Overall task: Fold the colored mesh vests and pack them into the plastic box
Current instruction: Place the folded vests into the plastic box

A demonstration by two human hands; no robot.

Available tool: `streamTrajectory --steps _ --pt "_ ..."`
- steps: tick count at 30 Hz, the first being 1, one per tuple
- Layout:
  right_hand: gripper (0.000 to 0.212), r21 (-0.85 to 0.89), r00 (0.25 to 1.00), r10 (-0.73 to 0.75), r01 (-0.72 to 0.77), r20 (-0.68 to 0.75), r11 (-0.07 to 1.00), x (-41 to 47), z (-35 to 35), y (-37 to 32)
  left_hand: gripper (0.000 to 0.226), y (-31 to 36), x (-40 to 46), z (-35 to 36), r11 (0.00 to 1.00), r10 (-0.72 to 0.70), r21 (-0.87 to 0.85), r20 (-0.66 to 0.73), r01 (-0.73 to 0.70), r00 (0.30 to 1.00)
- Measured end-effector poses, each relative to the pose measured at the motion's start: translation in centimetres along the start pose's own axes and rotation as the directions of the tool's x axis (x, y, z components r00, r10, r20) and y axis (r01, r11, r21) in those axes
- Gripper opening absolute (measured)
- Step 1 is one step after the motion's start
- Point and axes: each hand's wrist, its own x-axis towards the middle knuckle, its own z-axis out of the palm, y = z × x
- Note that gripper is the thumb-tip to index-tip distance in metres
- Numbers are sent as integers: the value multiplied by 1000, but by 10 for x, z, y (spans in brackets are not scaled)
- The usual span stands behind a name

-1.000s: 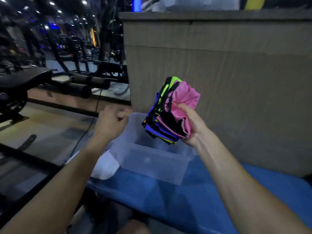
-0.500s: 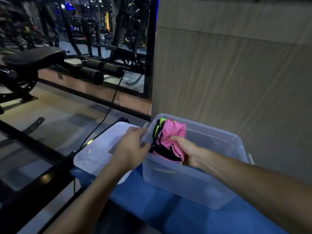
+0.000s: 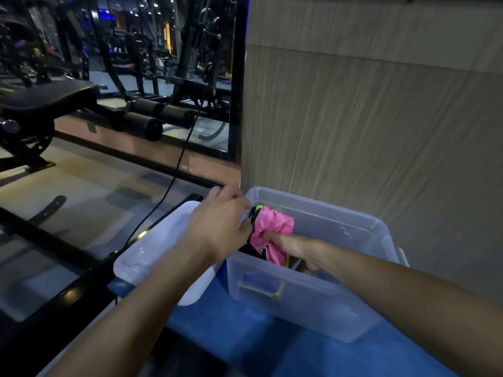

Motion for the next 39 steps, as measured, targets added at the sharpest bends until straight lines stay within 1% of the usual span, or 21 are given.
streamTrajectory --steps 1,2,3,4,6,8,10,12,13,15,16,17,19,20,22,25,28,32,35,37,39 --pt "94 -40 999 -27 25 -30 999 -5 -2 -3 32 8 13 1 995 84 -52 -27 -85 996" --pt "78 -110 996 -71 64 -58 992 -9 -5 -5 33 17 27 2 978 161 -136 19 -157 987" --pt "64 -202 988 -126 105 -93 974 -11 -8 -7 35 26 41 7 958 225 -211 130 -195 966" --pt "58 -289 978 -170 130 -119 949 -14 -10 -9 36 31 52 13 954 256 -227 289 -194 923" --pt "62 -358 968 -218 160 -128 920 -23 -12 -12 38 30 69 25 975 221 -101 526 -198 821" --pt "70 -372 946 -307 250 -104 894 -25 -12 -13 36 20 80 30 983 143 13 569 -183 810" --pt "88 -362 906 -418 370 -62 856 -29 -11 -10 27 13 84 32 969 173 51 556 -241 813" --pt "97 -373 895 -445 424 32 825 -27 -8 -5 22 12 83 30 939 195 110 611 -326 767" --pt "99 -399 897 -436 427 74 811 -27 -7 -4 29 12 83 27 926 185 134 655 -353 732" --pt "101 -503 929 -361 350 80 790 -33 -6 -6 57 12 82 19 929 134 138 740 -344 659" --pt "96 -580 941 -326 318 94 750 -36 -4 -7 68 9 83 17 941 117 119 765 -317 633" --pt "84 -629 943 -314 312 113 712 -40 -2 -10 74 8 84 17 945 115 105 778 -308 618" --pt "62 -670 947 -295 299 124 679 -43 -1 -16 79 10 84 23 930 106 142 781 -339 616" --pt "57 -659 957 -255 279 136 698 -47 -5 -18 83 11 82 29 920 94 171 776 -351 624" --pt "58 -541 965 -214 264 154 799 -48 -17 -16 92 16 81 31 902 52 239 766 -360 640" --pt "67 -364 951 -262 305 163 880 -62 -42 -7 98 31 83 12 883 16 296 756 -364 654" --pt "55 -190 936 -341 351 83 917 -72 -66 16 94 66 86 -13 878 52 286 740 -384 671" --pt "36 25 860 -496 502 -122 865 -94 -102 65 66 143 87 -25 817 157 318 680 -482 716" --pt "31 173 773 -561 621 -297 764 -118 -134 125 45 214 95 -10 737 348 302 598 -605 722" --pt "29 248 715 -530 674 -457 696 -132 -159 182 44 268 99 7 699 445 245 587 -672 676" --pt "21 338 695 -383 664 -609 667 -147 -186 250 46 326 98 29 671 537 150 577 -726 615"
